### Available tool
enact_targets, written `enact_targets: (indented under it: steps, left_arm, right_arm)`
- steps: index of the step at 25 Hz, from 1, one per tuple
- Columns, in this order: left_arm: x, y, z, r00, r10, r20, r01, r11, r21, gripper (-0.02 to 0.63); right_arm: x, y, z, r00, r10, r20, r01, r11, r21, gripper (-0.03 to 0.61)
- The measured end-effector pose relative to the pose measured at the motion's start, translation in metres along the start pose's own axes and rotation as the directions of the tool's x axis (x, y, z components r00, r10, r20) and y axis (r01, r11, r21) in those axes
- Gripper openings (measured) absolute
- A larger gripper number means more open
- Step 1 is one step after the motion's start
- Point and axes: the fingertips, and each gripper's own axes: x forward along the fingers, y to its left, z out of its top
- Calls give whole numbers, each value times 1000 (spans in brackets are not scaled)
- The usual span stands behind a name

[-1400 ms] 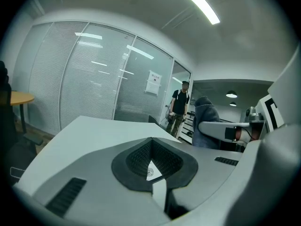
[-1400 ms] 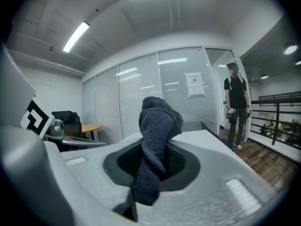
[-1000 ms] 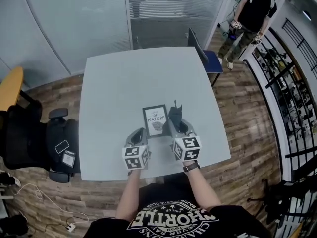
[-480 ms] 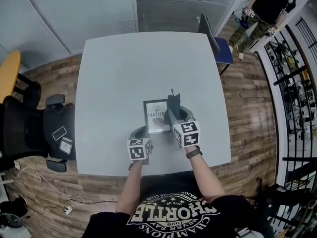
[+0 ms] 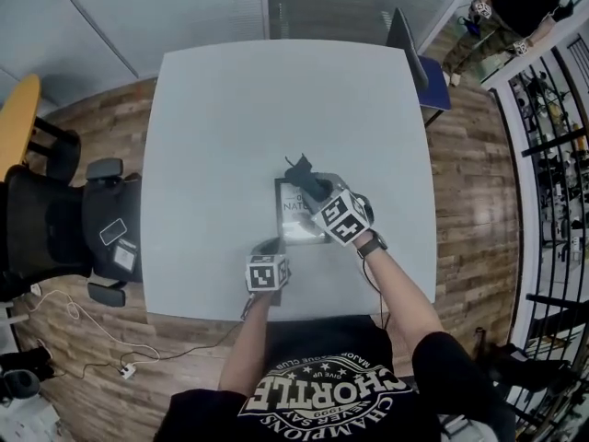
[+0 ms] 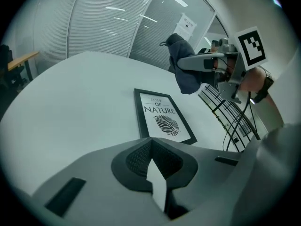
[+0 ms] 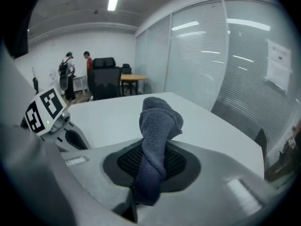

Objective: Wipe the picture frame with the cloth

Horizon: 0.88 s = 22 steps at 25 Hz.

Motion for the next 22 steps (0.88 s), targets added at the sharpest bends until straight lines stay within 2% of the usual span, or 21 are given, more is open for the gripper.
enact_targets:
  steps: [2,4,6,8,10,14,19,22]
  left_arm:
    - [4,0,-4,1000,1,-13,-1,1000,-2,0]
    - [9,-3,-6,1000,-4,-25,4,1000,-7,0]
    - [15,-7,-7,999,-9,-39,9,1000,-13,0]
    - [20,-7,-7,999,-10,-47,9,1000,-21,0]
    - [21,-4,-6,999,-8,-47,6,999,-31,0]
    - [21,-3,-6,998,10,-68,-12,999,-37,0]
    - [23,-3,-7,996,39,-86,-42,999,-26,0]
    - [24,1,-5,995,39,-88,-43,998,-42,0]
  right_arm:
    - [17,7,-3,997,53,-56,-60,990,-125,77]
    - [33,10,-11,990,77,-118,-105,962,-252,77]
    - [48,11,-21,979,80,-187,-150,906,-396,78]
    - [63,14,-28,965,94,-243,-206,847,-490,78]
    - [78,19,-31,951,120,-283,-257,815,-520,78]
    - [100,32,-36,922,170,-349,-345,769,-538,78]
    - [122,45,-46,888,194,-417,-410,744,-528,78]
    - [130,46,-48,882,197,-428,-420,742,-523,78]
